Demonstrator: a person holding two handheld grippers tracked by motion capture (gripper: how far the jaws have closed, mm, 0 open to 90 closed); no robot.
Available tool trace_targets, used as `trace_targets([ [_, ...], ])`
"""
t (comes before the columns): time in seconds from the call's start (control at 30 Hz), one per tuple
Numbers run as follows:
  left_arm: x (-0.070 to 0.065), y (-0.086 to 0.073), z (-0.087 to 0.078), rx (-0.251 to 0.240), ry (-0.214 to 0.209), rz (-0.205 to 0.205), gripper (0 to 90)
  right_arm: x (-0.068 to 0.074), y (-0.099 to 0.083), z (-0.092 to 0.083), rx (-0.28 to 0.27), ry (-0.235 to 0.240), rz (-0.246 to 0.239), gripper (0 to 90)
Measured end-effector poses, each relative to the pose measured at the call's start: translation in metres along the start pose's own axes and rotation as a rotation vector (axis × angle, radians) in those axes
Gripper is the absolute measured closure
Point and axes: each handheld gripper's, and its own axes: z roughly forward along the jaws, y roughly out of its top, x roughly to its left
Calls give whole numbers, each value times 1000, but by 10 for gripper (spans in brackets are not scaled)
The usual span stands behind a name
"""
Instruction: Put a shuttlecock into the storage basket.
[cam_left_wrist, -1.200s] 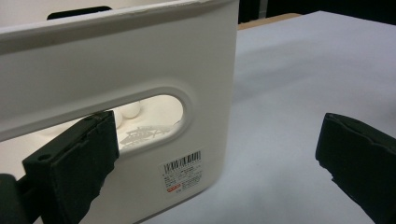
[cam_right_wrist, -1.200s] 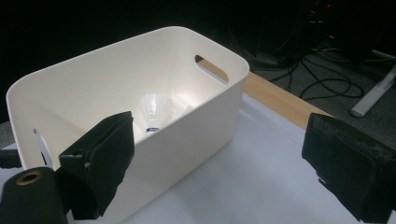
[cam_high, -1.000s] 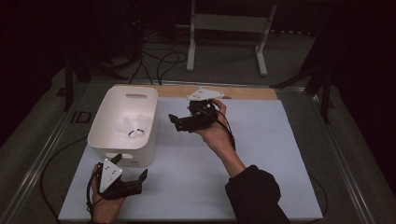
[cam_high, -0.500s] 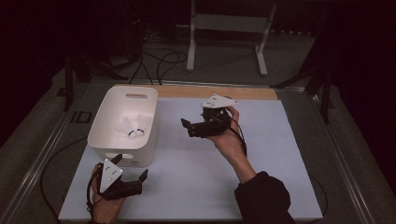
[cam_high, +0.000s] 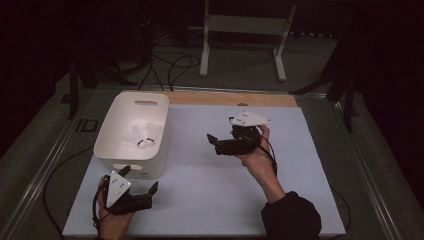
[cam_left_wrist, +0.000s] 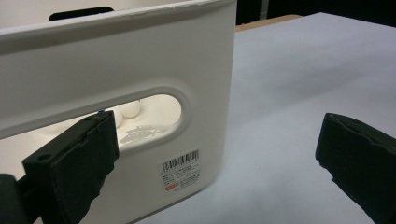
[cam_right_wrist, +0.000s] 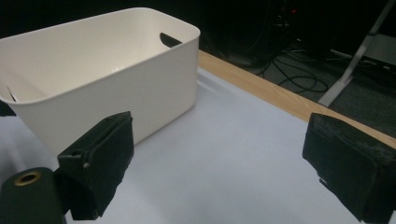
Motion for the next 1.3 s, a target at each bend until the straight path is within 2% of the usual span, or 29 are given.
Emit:
trace_targets([
  [0.1, 0, 0, 0, 0, -1, -1, 1, -4, -11, -8, -4, -12, 3, 89],
  [0.33, 1, 0, -1, -1, -2, -7, 1, -8, -24, -19, -24, -17, 18, 89],
  [0.37, 1, 0, -1, -3, -2, -9, 1, -10, -30, -24, -11, -29, 8, 88],
  [0.5, 2, 0, -2, -4, -3, -15, 1, -12, -42, -33, -14, -40, 17, 88],
  [0.6, 3, 1, -3, -3, -10, -19, 1, -15, -51, -40, 4, -64, 19, 80],
  [0.63, 3, 1, -3, -3, -9, -22, 1, -16, -54, -43, 2, -60, 24, 80],
  [0.77, 5, 1, -6, -13, -8, -31, 1, -19, -59, -55, -9, -94, 27, 79],
  [0.87, 7, 2, -7, -17, -8, -34, 1, -20, -62, -61, 3, -117, -2, 78],
  [0.97, 9, 2, -9, -25, -8, -44, 1, -24, -71, -71, 13, -132, 0, 77],
  [1.07, 11, 4, -11, -31, -11, -45, 1, -27, -80, -80, 8, -145, 27, 77],
  [1.3, 17, 8, -18, -52, -6, -50, 1, -32, -107, -92, -1, -152, 53, 77],
])
